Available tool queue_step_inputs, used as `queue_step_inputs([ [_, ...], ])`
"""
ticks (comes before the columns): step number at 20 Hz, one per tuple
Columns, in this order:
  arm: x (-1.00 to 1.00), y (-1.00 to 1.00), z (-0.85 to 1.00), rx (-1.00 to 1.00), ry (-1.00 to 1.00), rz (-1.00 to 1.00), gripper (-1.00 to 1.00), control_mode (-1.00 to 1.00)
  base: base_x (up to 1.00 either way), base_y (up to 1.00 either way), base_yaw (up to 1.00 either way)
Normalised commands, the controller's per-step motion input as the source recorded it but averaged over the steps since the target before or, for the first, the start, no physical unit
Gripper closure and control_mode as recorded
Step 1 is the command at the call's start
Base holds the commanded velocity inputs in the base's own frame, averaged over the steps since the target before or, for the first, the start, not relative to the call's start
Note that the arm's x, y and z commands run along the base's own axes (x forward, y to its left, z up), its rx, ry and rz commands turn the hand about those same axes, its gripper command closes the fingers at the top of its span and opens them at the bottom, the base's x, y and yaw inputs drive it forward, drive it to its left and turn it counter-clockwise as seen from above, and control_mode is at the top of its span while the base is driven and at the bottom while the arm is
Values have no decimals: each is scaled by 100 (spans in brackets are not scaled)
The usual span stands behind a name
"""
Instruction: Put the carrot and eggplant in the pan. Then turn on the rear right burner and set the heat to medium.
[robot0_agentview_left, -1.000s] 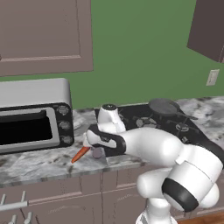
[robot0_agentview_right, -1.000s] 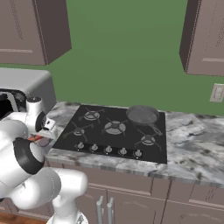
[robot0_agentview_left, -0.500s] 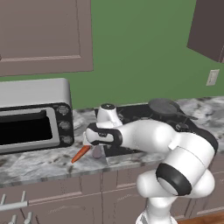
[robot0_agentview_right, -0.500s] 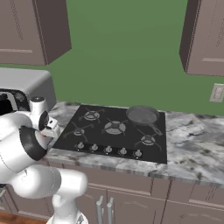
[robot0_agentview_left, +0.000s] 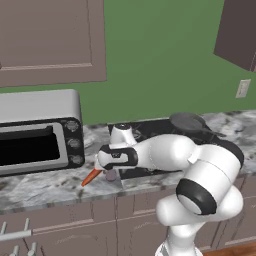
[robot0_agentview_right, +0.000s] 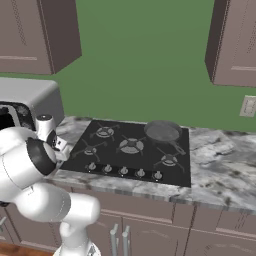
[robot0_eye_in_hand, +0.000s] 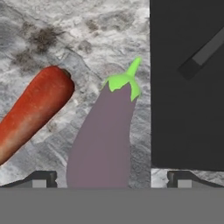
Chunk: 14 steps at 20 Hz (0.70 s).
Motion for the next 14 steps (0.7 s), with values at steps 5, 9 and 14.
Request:
queue_step_inputs([
  [5, 0, 0, -4, 0, 0, 0, -100, -100, 0, 0, 0],
  [9, 2, 1, -5, 0, 0, 0, -100, -100, 0, 0, 0],
  [14, 7, 7, 0, 0, 0, 0, -100, -100, 0, 0, 0],
])
